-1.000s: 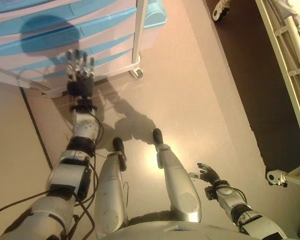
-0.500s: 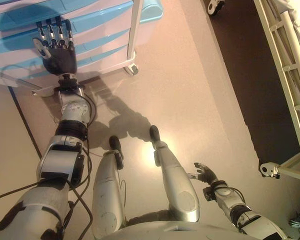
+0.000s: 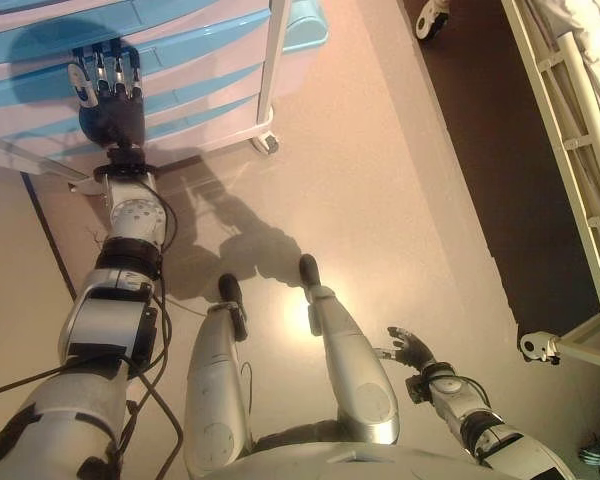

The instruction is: Open the drawer and pick up the medicine

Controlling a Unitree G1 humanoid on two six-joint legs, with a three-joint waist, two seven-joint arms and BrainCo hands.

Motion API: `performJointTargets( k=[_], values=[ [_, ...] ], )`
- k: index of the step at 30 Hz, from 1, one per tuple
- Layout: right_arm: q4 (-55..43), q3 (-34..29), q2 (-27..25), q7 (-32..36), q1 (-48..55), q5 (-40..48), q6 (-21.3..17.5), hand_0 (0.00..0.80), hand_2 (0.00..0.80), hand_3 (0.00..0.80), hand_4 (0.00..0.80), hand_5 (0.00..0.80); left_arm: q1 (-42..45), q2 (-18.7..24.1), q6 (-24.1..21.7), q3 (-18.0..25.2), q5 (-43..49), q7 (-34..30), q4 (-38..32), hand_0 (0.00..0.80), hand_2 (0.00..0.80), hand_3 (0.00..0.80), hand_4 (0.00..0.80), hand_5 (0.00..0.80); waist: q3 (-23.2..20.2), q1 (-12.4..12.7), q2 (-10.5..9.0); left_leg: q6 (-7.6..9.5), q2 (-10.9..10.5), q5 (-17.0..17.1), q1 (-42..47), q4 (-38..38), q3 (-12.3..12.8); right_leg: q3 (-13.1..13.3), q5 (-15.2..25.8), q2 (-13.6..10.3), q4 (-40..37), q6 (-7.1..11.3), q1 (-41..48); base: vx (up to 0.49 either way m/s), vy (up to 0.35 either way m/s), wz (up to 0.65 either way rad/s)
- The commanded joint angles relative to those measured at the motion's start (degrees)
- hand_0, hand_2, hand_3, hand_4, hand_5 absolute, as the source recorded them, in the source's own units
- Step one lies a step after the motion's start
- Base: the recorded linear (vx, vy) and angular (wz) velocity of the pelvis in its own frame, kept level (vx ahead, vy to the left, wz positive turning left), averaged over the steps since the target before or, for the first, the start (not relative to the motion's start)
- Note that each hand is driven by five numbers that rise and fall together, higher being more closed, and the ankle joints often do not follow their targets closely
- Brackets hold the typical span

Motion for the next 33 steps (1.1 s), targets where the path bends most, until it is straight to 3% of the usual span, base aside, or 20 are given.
performJointTargets(
  k=[1, 6, 19, 26, 33],
  values=[
    [-3.05, 0.54, -1.71, -0.55, 2.55, 2.26, 1.33, 0.000, 0.000, 0.000, 0.000, 0.000, -0.93, 1.07, 2.18, -0.84, 4.60, 0.77, 1.59, 0.000, 0.000, 0.000, 0.000, 0.000, -0.85, 0.66, 0.04, 2.99, -4.56, -4.41, 4.99, -7.07, 2.22, -1.30, 0.86, 3.14, -0.84, -4.28, -0.63, 0.000, 0.000, 0.00],
    [-3.08, 0.10, -1.37, -0.82, 2.53, 2.13, 1.55, 0.000, 0.000, 0.000, 0.000, 0.000, 2.19, -1.95, 3.33, -0.01, 3.54, -1.38, 2.07, 0.000, 0.000, 0.000, 0.000, 0.000, -0.85, 0.91, -0.17, 2.98, -4.86, -4.21, 5.09, -7.55, 1.97, -1.32, 0.90, 3.26, -1.15, -4.25, -0.46, 0.005, -0.007, 0.01],
    [-2.60, -0.11, -1.30, -0.93, 2.94, 0.25, 1.93, 0.000, 0.000, 0.000, 0.000, 0.000, 2.63, -3.62, 2.56, -0.03, 1.72, -5.47, 2.47, 0.000, 0.000, 0.000, 0.000, 0.000, -0.85, 0.44, -0.45, 2.99, -4.67, -4.04, 5.13, -7.69, 2.36, -1.13, 1.13, 3.68, -0.56, -4.14, -1.05, 0.000, 0.000, 0.00],
    [-2.40, 0.06, -1.73, -0.73, 3.00, 0.76, 1.75, 0.000, 0.000, 0.000, 0.000, 0.000, -0.42, -1.35, 1.74, 0.28, -0.49, -5.16, 1.92, 0.000, 0.000, 0.000, 0.000, 0.000, -0.85, 0.13, -0.51, 2.97, -4.52, -3.96, 5.09, -7.83, 2.64, -1.03, 1.26, 3.83, -0.70, -4.15, -1.17, 0.000, 0.000, 0.00],
    [-1.44, 0.88, -2.40, -0.28, 3.30, 1.12, 0.52, 0.000, 0.000, 0.000, 0.000, 0.000, -7.40, 2.98, 3.24, -0.49, -4.02, -0.24, 4.93, 0.000, 0.000, 0.000, 0.000, 0.000, -0.85, -0.69, -0.74, 3.02, -4.07, -4.45, 4.90, -7.16, 2.99, -0.92, 1.07, 3.98, -0.34, -4.10, -1.40, 0.000, 0.001, 0.00]
  ],
)
